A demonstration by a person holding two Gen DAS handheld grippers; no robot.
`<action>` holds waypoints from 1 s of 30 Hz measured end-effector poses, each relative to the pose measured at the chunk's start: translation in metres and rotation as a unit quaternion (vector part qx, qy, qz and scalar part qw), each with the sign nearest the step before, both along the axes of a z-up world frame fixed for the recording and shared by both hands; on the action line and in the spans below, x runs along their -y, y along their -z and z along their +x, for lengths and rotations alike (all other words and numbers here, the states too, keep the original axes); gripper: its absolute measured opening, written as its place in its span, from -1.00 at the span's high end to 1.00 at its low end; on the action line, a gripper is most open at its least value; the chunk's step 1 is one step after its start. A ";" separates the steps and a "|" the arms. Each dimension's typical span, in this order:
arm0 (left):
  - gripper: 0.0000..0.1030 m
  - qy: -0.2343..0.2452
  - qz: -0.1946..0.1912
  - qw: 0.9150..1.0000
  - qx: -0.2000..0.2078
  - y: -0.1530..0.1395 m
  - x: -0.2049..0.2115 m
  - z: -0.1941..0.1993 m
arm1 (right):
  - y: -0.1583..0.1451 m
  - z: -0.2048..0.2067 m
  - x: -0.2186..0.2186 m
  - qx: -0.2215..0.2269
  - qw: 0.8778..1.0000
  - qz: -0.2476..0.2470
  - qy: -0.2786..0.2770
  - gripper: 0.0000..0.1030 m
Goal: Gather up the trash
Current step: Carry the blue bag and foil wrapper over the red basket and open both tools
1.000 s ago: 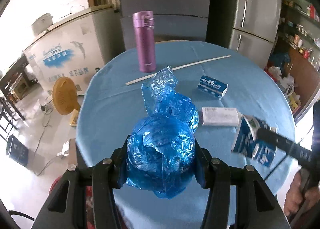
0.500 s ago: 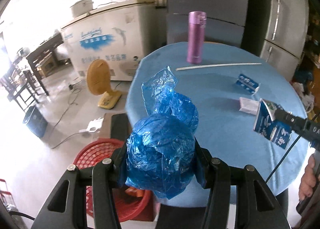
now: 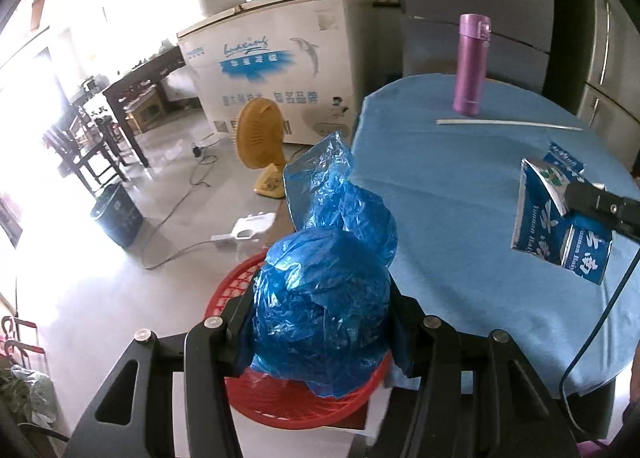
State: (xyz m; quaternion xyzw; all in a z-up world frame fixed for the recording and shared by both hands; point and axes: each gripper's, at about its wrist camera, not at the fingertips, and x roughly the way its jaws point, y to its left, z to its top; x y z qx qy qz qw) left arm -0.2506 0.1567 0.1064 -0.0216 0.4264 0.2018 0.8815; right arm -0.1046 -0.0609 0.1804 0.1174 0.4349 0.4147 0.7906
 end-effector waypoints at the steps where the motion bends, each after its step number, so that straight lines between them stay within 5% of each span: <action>1: -0.07 -0.002 0.001 1.000 -0.001 0.001 -0.003 -0.002 | -0.001 -0.001 -0.008 0.002 1.000 -0.002 -0.008 0.52; 30: -0.08 -0.037 -0.026 0.998 -0.043 0.036 -0.048 -0.020 | 0.032 -0.002 -0.120 -0.025 0.996 -0.042 -0.079 0.52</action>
